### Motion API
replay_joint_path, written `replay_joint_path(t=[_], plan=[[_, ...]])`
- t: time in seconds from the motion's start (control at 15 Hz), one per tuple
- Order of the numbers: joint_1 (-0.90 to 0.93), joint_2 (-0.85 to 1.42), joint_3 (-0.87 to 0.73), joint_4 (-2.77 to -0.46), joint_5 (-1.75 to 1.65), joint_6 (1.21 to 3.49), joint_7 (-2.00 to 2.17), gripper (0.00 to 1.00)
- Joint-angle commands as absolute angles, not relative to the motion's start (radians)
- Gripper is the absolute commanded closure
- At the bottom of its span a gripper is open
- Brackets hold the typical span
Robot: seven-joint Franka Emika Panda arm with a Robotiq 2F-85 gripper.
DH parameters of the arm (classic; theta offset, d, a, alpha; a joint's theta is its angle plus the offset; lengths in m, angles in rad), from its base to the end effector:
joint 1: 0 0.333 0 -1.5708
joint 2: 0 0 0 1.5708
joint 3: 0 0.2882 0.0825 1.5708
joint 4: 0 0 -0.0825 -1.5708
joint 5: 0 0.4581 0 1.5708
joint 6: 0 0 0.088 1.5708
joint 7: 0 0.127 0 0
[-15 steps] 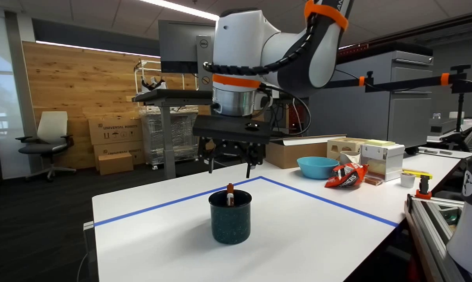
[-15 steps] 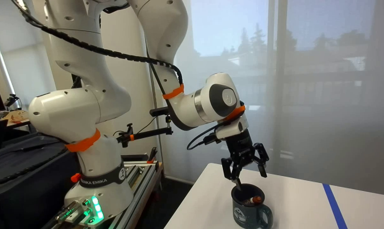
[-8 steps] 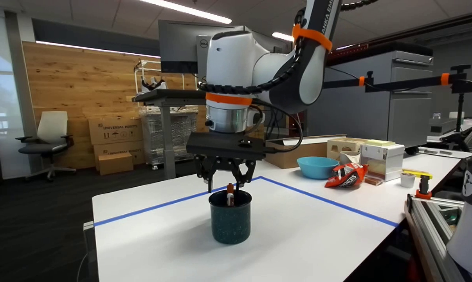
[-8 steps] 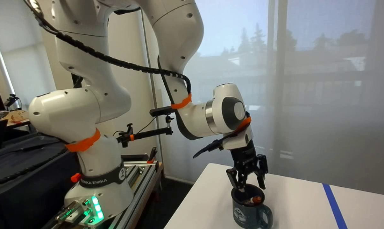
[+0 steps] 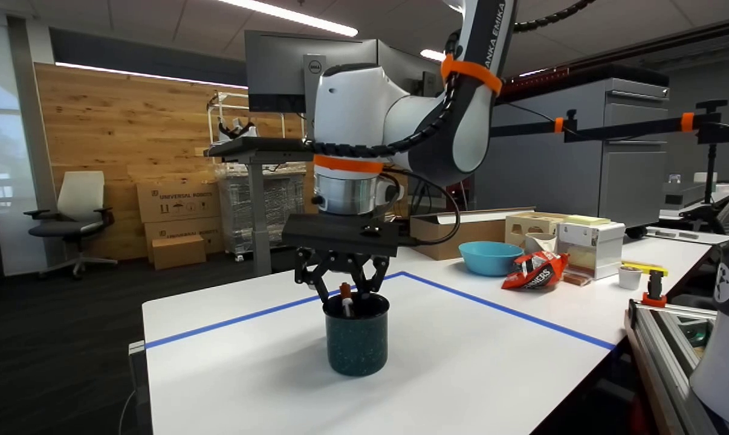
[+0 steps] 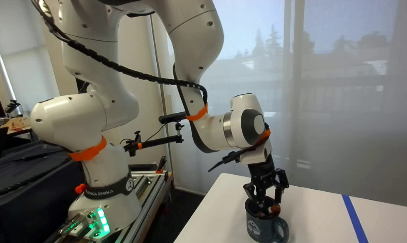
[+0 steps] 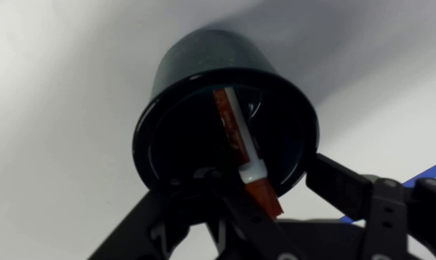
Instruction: Remove the marker from the cup
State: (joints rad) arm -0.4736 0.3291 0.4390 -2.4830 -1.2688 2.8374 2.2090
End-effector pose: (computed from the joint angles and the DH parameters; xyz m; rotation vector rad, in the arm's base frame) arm 0.4705 0.0562 0.0594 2.6555 -1.5668 0.4656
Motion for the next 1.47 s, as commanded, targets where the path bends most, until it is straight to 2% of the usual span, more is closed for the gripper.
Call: replay_joint_path(t=[0.0,0.07,0.13,0.4,0.67,0.8,0.93,1.07,1.4], plan=[[-0.457,0.356,0.422,-2.469,-1.321,2.849,2.265,0.33],[-0.457,0.353,0.422,-2.468,-1.32,2.848,2.264,0.36],[-0.454,0.35,0.421,-2.467,-1.319,2.845,2.264,0.33],[-0.452,0.328,0.426,-2.471,-1.31,2.839,2.258,0.34],[-0.444,0.272,0.439,-2.497,-1.299,2.834,2.272,0.29],[-0.438,0.243,0.448,-2.508,-1.297,2.833,2.283,0.31],[-0.434,0.217,0.458,-2.522,-1.289,2.829,2.295,0.27],[-0.43,0.199,0.467,-2.546,-1.274,2.83,2.308,0.28],[-0.435,0.156,0.48,-2.658,-1.235,2.799,2.325,0.19]])
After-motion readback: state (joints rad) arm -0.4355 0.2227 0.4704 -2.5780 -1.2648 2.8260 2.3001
